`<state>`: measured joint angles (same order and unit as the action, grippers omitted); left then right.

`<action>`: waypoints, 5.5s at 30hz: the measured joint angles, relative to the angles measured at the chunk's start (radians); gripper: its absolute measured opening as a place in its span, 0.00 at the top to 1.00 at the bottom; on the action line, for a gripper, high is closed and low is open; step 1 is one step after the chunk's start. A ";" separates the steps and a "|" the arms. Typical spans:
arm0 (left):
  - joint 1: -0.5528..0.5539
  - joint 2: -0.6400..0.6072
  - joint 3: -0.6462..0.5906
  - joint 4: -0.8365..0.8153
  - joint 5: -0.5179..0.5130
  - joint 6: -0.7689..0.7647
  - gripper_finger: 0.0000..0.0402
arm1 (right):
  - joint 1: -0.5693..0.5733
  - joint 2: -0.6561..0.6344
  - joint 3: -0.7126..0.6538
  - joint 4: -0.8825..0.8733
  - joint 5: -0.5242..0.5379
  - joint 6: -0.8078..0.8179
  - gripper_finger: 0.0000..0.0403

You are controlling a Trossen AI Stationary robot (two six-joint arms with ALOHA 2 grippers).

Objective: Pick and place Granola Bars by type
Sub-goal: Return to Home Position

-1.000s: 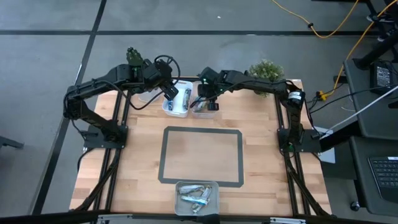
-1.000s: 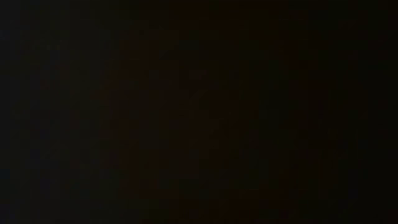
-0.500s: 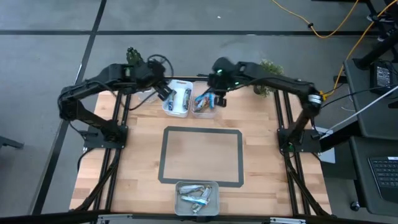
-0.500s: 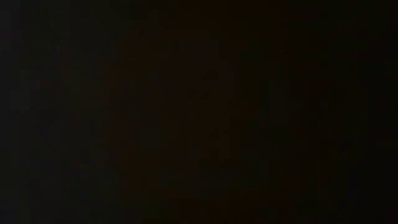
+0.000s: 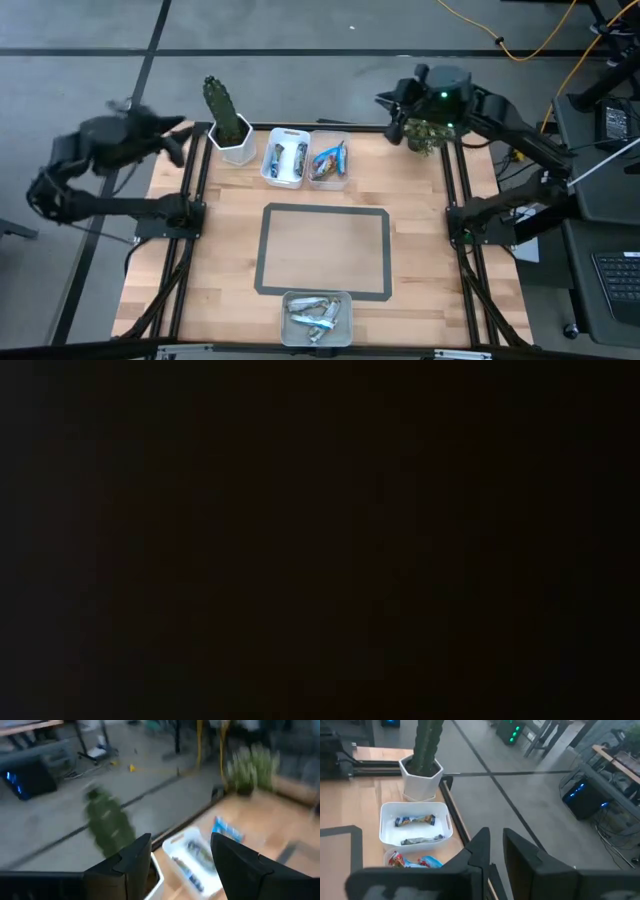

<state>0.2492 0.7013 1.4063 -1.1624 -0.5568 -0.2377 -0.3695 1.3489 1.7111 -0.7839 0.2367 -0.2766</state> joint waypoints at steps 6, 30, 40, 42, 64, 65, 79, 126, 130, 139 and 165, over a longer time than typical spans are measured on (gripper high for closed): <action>0.000 -0.408 -0.381 0.162 -0.082 -0.370 0.51 | 0.008 -0.046 -0.001 -0.017 0.000 0.014 0.86; -0.050 -0.611 -1.397 1.229 0.491 -0.282 0.51 | 0.216 -0.025 -0.017 -0.113 0.100 0.212 0.86; -0.120 -0.590 -1.398 1.186 0.603 -0.107 0.51 | 0.259 -0.020 -0.018 -0.131 0.163 0.225 0.86; -0.125 -0.590 -1.398 1.183 0.595 -0.104 0.51 | 0.259 -0.020 -0.018 -0.130 0.164 0.216 0.86; -0.144 -0.699 -1.398 1.266 0.582 -0.134 0.51 | 0.347 -0.054 -0.221 0.235 -0.013 0.084 0.86; -0.144 -0.696 -1.397 1.269 0.582 -0.134 0.51 | 0.364 -0.071 -0.274 0.305 -0.032 0.083 0.86; -0.144 -0.695 -1.398 1.256 0.578 -0.134 0.51 | 0.456 -0.515 -1.264 1.349 -0.226 0.301 0.86; -0.144 -0.695 -1.398 1.256 0.576 -0.134 0.51 | 0.443 -1.339 -1.704 0.829 -0.387 0.272 0.86; -0.144 -0.695 -1.398 1.256 0.576 -0.134 0.51 | 0.443 -1.339 -1.704 0.829 -0.387 0.271 0.86; -0.144 -0.695 -1.398 1.256 0.576 -0.134 0.51 | 0.443 -1.338 -1.704 0.830 -0.386 0.271 0.86; -0.144 -0.695 -1.398 1.256 0.576 -0.134 0.51 | 0.443 -1.338 -1.704 0.830 -0.386 0.271 0.86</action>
<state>0.1055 0.0063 0.0086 0.0940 0.0191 -0.3717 0.0731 0.0105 0.0071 0.0460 -0.1493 -0.0059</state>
